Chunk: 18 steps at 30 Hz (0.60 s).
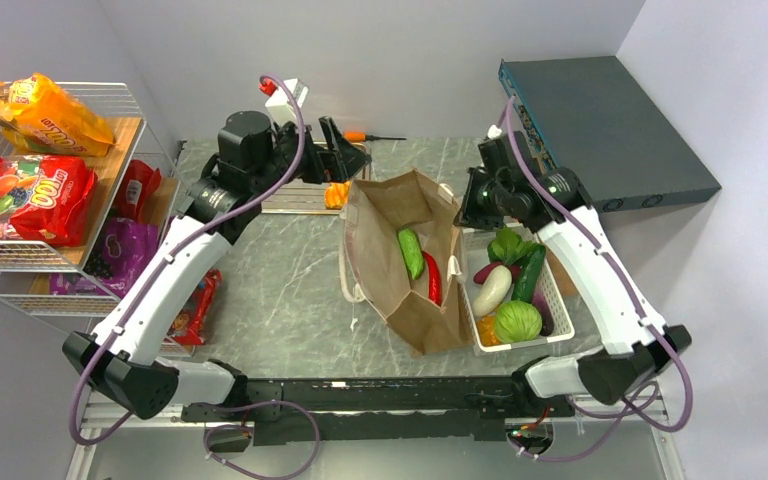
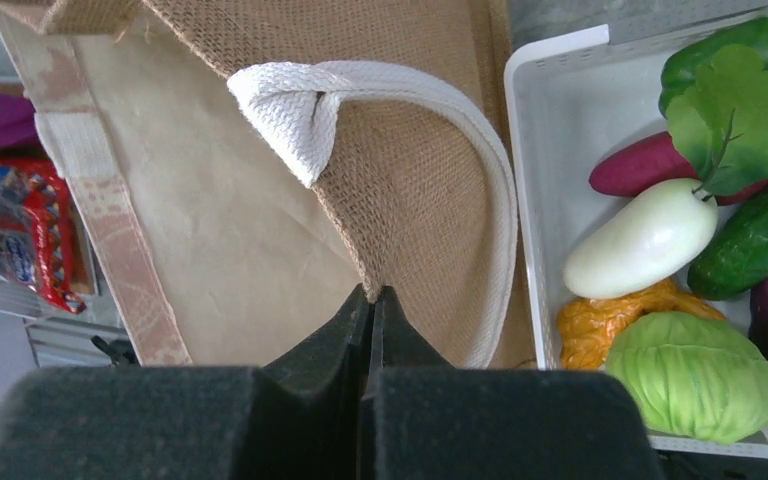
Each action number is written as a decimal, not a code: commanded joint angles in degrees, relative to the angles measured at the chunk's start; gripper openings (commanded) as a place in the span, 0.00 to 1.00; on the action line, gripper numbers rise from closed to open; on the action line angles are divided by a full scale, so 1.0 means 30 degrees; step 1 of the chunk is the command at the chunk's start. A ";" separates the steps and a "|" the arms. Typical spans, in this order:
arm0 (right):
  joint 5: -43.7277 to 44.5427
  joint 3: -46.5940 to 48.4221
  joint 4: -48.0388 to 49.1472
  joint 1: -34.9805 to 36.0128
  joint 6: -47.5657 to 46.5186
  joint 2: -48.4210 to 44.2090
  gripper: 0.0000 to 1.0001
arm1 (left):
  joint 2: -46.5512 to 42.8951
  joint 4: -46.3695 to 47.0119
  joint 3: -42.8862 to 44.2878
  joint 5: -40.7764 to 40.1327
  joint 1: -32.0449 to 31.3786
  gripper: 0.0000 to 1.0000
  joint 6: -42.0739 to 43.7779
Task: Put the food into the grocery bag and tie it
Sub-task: Place the food in the grocery bag.
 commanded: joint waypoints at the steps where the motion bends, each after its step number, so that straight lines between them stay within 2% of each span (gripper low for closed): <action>1: 0.1149 -0.1068 0.3077 -0.0087 0.1030 -0.2025 0.00 | 0.0319 -0.0931 0.1438 -0.1154 0.0443 0.99 -0.0026; 7: 0.0682 -0.1015 0.3121 -0.0182 0.1096 -0.1493 0.00 | 0.0641 -0.0888 0.1153 -0.0143 0.1732 0.99 -0.1770; 13: 0.1037 -0.1926 0.1626 -0.1545 0.3065 -0.1536 0.00 | 0.1119 -0.0779 0.1373 -0.0072 0.2045 0.99 -0.1874; 18: -0.2598 -0.3465 0.4122 -0.3197 0.1803 -0.2362 0.00 | 0.1389 -0.0904 0.1719 -0.0436 0.2078 0.99 -0.1495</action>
